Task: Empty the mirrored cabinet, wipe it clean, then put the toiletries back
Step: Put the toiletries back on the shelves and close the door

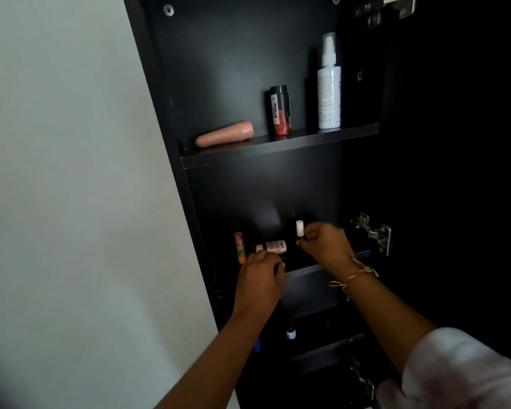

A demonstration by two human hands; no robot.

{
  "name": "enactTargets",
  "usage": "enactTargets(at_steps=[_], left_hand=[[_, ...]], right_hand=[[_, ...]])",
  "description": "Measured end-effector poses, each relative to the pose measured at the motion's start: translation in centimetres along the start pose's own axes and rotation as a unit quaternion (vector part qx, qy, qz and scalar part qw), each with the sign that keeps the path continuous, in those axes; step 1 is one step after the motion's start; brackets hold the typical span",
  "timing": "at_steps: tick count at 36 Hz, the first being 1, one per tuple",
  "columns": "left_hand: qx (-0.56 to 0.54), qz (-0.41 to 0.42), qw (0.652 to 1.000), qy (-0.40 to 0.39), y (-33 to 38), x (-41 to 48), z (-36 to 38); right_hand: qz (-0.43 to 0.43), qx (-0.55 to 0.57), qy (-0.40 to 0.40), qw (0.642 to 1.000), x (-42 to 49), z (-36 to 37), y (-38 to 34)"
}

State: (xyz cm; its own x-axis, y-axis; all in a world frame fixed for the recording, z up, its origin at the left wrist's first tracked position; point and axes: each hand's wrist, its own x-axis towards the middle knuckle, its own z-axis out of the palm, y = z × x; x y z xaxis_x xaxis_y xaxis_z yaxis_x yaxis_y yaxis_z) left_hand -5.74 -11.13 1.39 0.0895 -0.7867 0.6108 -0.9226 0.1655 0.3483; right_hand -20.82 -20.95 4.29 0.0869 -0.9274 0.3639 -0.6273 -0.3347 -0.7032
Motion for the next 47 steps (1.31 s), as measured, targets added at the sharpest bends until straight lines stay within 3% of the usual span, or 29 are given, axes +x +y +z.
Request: enactTargets(at_steps=[11,18,23,29,32,35,38,40,42,47], left_hand=[[-0.010,0.034,0.999,0.038,0.1,-0.7,0.3],[-0.067,0.144,0.987,0.014,2.0,-3.8,1.4],[-0.124,0.132,0.980,-0.079,2.6,-8.0,4.6],[-0.141,0.081,0.965,-0.204,2.2,-14.2,9.1],[-0.156,0.040,0.952,-0.262,2.0,-16.9,11.3],[-0.173,-0.014,0.930,-0.323,1.8,-19.2,13.4],[-0.182,-0.077,0.898,-0.393,1.6,-21.5,15.6],[-0.183,-0.116,0.881,-0.420,1.2,-22.8,17.0],[-0.173,-0.145,0.869,-0.440,0.9,-24.1,18.3],[-0.132,-0.191,0.851,-0.472,-0.1,-26.4,20.6]], right_hand=[[0.003,0.040,-0.010,0.999,-0.4,0.4,1.2],[-0.121,0.090,0.195,0.969,-6.1,-1.1,1.5],[-0.087,0.069,0.204,0.973,-11.4,-0.5,4.7],[0.018,-0.090,0.129,0.987,-18.5,2.0,11.9],[0.110,-0.132,-0.002,0.985,-21.5,3.3,16.1],[0.223,-0.170,-0.165,0.946,-24.5,4.6,19.6],[0.293,-0.177,-0.227,0.912,-27.3,6.0,22.5],[0.330,-0.137,-0.228,0.906,-28.5,7.0,24.1],[0.323,-0.125,-0.233,0.909,-29.2,8.0,26.1],[0.282,-0.193,-0.340,0.876,-29.8,11.0,29.7]])
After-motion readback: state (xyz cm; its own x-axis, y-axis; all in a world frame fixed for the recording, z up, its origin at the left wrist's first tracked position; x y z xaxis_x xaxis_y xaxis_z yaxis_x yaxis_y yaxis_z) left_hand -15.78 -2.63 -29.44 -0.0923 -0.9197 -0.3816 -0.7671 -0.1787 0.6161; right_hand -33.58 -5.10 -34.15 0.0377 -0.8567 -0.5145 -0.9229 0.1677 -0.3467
